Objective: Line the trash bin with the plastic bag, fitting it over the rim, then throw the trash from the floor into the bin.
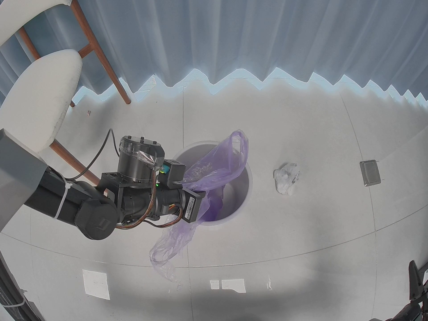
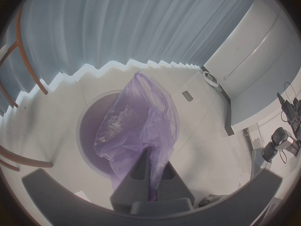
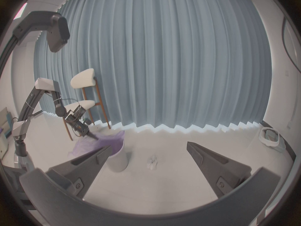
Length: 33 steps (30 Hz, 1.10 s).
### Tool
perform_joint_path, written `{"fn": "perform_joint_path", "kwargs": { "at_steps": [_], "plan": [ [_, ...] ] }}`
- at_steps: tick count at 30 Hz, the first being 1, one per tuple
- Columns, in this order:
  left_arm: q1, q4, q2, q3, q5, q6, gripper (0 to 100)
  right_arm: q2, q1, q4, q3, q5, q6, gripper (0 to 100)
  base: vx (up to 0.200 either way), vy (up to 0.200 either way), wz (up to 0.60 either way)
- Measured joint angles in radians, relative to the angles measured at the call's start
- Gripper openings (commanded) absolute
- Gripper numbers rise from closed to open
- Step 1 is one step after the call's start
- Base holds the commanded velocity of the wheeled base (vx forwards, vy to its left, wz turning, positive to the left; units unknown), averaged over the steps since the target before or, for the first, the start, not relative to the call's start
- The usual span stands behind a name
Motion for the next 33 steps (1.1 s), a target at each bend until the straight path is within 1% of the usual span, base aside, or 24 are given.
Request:
{"fn": "perform_joint_path", "kwargs": {
  "at_steps": [4, 8, 13, 23, 33],
  "plan": [
    [-0.006, -0.003, -0.004, 0.006, -0.001, 0.006, 0, 0.034, 0.017, 0.096, -0.036, 0.01, 0.017, 100, 0.0, 0.0, 0.0],
    [-0.013, -0.009, -0.01, 0.009, -0.001, 0.008, 0, 0.105, 0.042, 0.105, -0.077, 0.018, 0.036, 100, 0.0, 0.0, 0.0],
    [-0.019, -0.014, -0.013, 0.012, -0.001, 0.012, 0, 0.203, 0.085, 0.115, -0.123, 0.038, 0.115, 100, 0.0, 0.0, 0.0],
    [-0.033, -0.028, -0.001, 0.01, -0.001, 0.021, 0, 0.424, 0.111, 0.124, -0.205, 0.136, 0.317, 100, 0.0, 0.0, 0.0],
    [-0.04, -0.029, 0.001, 0.02, 0.001, 0.021, 0, 0.627, 0.116, 0.122, -0.279, 0.242, 0.572, 100, 0.0, 0.0, 0.0]
  ]
}}
